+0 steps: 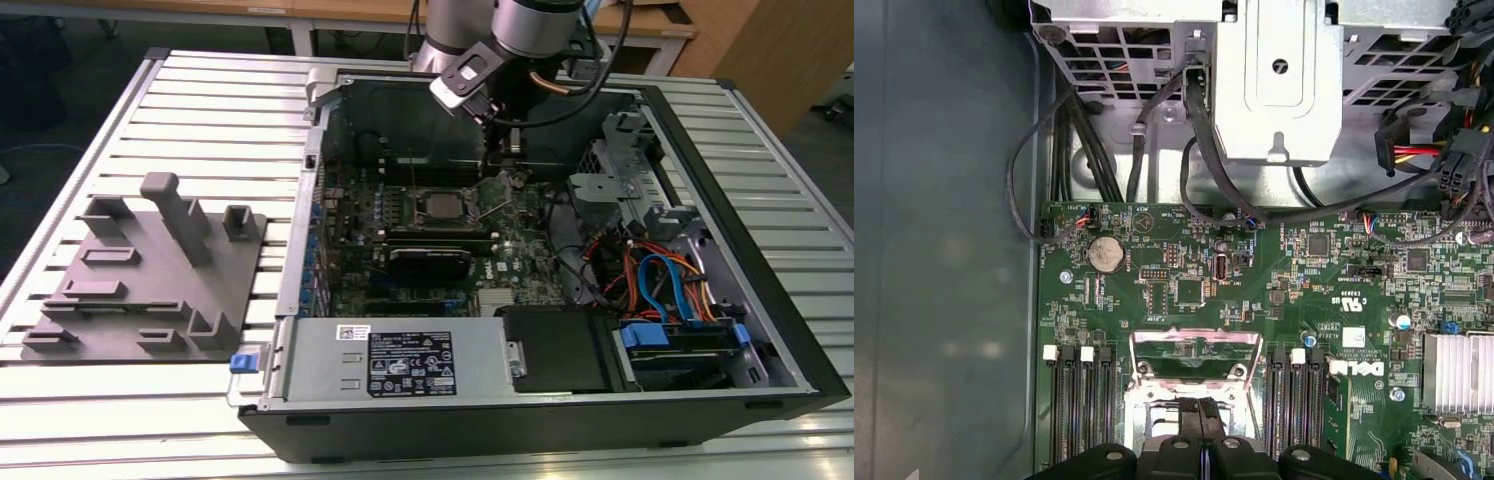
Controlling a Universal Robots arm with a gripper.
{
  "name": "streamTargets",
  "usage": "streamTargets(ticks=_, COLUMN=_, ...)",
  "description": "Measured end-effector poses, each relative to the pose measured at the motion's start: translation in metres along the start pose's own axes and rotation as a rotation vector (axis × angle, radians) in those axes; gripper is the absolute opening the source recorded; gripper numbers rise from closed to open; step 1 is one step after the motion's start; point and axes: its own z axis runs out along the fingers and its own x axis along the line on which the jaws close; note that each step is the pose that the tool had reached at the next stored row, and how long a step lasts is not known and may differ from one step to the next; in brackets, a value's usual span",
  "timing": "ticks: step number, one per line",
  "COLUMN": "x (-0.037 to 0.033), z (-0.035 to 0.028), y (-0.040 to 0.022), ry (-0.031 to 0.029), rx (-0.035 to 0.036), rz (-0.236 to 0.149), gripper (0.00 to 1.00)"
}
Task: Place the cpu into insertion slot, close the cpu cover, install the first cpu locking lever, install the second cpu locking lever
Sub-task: 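Close the cpu cover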
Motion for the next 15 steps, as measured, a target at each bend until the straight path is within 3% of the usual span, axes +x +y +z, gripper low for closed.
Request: streamTargets(ticks=15, x=0.0, z=0.0, y=0.0054, ry=0.0, rx=0.0, rz=0.0, gripper=0.1)
